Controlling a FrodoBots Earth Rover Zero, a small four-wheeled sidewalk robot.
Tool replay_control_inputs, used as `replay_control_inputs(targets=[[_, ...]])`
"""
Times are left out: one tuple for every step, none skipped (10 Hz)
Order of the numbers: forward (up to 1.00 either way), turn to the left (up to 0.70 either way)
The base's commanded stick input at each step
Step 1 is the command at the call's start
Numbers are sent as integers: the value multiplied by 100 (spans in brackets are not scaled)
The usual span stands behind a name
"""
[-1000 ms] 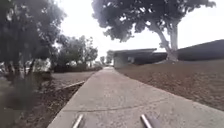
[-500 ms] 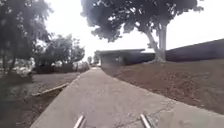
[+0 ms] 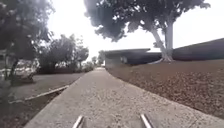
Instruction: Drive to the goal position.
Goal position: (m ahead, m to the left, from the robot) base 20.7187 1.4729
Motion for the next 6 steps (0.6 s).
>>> replay_control_inputs(targets=[[100,0],[100,0],[100,0],[100,0],[100,0],[100,0]])
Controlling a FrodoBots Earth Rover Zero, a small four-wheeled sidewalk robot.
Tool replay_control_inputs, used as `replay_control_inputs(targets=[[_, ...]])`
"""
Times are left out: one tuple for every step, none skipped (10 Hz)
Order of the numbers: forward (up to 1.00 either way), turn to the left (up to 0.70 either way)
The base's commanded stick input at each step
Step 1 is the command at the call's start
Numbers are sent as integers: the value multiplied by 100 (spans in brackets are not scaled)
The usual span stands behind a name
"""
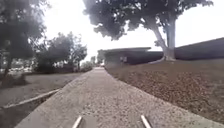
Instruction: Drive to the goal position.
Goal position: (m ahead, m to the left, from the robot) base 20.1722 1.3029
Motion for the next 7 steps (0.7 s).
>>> replay_control_inputs(targets=[[100,0],[99,0],[98,0],[98,0],[98,0],[98,0],[98,0]])
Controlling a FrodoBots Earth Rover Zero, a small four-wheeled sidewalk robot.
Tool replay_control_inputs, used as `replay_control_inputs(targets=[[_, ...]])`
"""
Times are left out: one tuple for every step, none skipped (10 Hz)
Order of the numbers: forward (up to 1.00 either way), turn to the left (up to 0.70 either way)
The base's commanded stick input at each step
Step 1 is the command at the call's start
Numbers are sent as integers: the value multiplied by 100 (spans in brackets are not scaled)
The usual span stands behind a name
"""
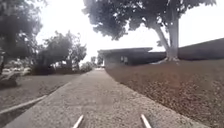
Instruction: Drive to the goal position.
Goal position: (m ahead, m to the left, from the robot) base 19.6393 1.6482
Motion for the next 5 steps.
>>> replay_control_inputs(targets=[[98,7],[98,23],[97,36],[97,38],[97,20]])
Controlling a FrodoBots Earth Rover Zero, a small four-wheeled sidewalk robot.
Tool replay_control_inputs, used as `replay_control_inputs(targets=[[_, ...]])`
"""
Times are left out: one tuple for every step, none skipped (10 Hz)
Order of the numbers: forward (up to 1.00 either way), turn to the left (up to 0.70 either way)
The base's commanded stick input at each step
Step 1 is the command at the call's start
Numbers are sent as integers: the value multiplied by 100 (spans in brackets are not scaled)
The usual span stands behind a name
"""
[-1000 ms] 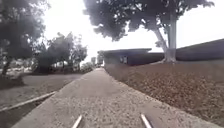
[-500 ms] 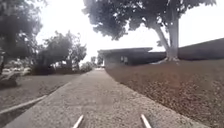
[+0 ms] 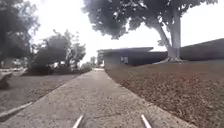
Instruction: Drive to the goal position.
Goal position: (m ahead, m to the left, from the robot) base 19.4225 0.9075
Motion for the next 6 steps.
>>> replay_control_inputs(targets=[[97,0],[97,0],[97,0],[97,0],[98,0],[97,0]])
